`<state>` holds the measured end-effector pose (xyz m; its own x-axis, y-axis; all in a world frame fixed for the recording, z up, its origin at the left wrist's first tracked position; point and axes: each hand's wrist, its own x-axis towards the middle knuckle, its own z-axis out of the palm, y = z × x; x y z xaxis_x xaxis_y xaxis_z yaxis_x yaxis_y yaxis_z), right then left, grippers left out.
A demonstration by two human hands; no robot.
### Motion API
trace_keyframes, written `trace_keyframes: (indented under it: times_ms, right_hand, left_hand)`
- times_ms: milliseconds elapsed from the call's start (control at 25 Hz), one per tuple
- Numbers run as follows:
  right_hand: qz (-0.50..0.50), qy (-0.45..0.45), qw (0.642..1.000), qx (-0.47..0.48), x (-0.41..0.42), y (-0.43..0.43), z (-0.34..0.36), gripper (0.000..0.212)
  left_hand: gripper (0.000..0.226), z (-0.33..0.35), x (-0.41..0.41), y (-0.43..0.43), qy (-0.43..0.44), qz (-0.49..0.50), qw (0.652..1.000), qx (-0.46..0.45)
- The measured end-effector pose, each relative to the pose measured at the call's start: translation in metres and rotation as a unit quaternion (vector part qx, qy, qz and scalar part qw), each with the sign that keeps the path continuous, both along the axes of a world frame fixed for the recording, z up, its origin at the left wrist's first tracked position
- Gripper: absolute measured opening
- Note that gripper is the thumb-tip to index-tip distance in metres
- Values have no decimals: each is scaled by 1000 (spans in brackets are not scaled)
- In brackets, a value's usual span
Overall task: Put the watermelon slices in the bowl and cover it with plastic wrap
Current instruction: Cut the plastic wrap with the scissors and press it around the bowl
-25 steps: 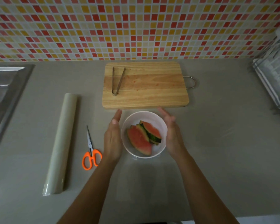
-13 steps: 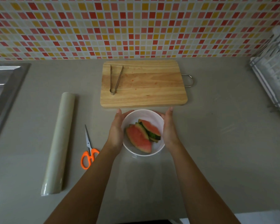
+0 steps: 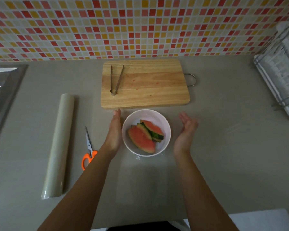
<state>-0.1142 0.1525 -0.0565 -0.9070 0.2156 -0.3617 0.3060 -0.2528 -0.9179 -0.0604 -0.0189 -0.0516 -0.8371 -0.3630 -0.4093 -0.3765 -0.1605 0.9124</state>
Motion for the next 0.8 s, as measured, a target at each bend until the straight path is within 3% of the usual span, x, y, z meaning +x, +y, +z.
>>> trace_keyframes:
  times_ms: [120, 200, 280, 360, 560, 800]
  right_hand:
    - [46, -36, 985, 160, 30, -1, 1, 63]
    - [94, -61, 985, 132, 34, -4, 3, 66]
    - [106, -59, 992, 36, 23, -5, 8, 66]
    - [109, -42, 993, -7, 13, -6, 7, 69]
    - [150, -41, 988, 11, 9, -30, -4, 64]
    - [143, -43, 989, 15, 0, -40, -6, 57]
  left_hand:
    - [66, 2, 8, -9, -14, 15, 998, -59]
    - [69, 0, 16, -6, -27, 5, 998, -53]
    - [67, -2, 22, -3, -40, 54, 996, -52]
    - [68, -8, 19, -5, -56, 115, 986, -108]
    - [58, -20, 2, 13, -21, 74, 991, -111]
    - [47, -32, 5, 24, 9, 178, 979, -99]
